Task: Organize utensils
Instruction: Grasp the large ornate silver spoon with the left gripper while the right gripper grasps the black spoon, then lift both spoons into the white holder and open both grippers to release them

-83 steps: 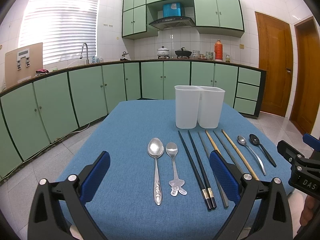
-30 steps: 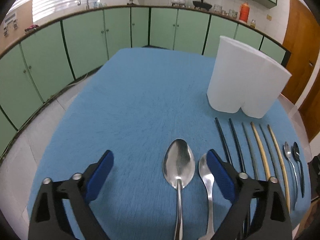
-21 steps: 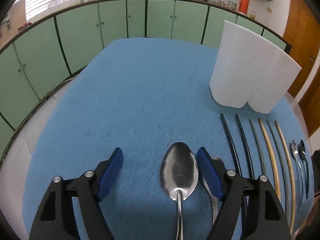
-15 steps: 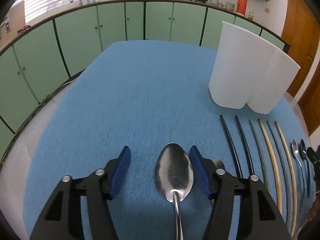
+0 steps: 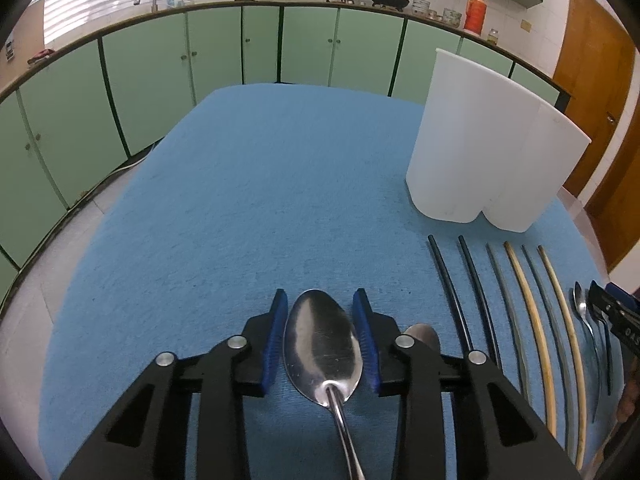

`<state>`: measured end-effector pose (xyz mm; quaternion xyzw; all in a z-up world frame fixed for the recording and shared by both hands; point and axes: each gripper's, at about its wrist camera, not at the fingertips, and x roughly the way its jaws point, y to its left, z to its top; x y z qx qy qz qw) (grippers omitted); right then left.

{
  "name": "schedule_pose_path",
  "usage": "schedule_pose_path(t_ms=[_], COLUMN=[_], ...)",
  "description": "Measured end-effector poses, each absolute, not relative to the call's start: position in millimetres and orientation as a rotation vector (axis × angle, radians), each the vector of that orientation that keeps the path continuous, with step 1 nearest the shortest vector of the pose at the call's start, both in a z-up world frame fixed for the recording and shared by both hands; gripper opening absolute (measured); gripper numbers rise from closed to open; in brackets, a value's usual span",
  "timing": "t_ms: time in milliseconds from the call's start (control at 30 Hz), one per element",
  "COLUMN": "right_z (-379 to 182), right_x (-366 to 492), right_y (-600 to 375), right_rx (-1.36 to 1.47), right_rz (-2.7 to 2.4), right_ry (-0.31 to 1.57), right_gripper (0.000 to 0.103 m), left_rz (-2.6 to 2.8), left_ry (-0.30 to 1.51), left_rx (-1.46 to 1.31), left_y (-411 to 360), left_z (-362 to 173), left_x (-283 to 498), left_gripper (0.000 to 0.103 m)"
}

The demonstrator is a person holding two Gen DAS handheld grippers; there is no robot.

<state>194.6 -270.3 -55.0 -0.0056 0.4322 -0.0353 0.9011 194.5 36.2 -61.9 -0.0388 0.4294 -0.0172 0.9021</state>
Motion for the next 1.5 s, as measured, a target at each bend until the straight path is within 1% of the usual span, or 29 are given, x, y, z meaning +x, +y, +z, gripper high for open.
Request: schedule_pose_path(t_ms=[133,200,267,400,500,633,867,1200,1500], right_z=[-56.7,-61.1,-61.0,-55.2,-42.9,-21.5,13.5,44.9,81.0], right_x=[199.8,199.8,199.3,192.6,176.3,152.1,135.0,144.2,179.0], right_y=[-270.3,-268.0,-268.0,-268.0,-271.0,-273.2,-271.9,-259.4,-244.1], right_rx=[-0.005,-0.006,0.004,0.015,0.037,0.073,0.123,0.168,0.139], right_rz=[-0.046,-0.038,-0.035,-0.023,-0.009,0.038,0.088,0.154,0.209], right_ry=[0.945,0.964,0.964,0.94,0.885,0.776,0.626,0.481,0.381], right_gripper=[0.044,0.036,0.034,0.034,0.034,0.034,0.034,0.034,0.034], left_rz=[-0.059,-0.072,-0.084,-0.117,-0.139,-0.165,-0.192,-0.231,-0.254], left_ry=[0.887,0.885,0.882,0.869,0.83,0.732,0.579,0.417,0.31], left_rx=[-0.08,-0.076,-0.072,-0.078,-0.094,-0.101,-0.151,-0.14,-0.148], left_y=[32.7,29.8,27.2,28.0,33.8,40.3,53.1,46.7,35.2], left_z=[-60.7,-60.6,-60.4,-57.9,-50.3,-34.9,-7.5,32.4,68.6], left_x=[194.4,192.9,191.9,189.3,182.3,166.2,141.9,125.6,145.1], left_gripper=[0.033,0.033,0.033,0.032,0.032,0.032,0.032,0.032,0.032])
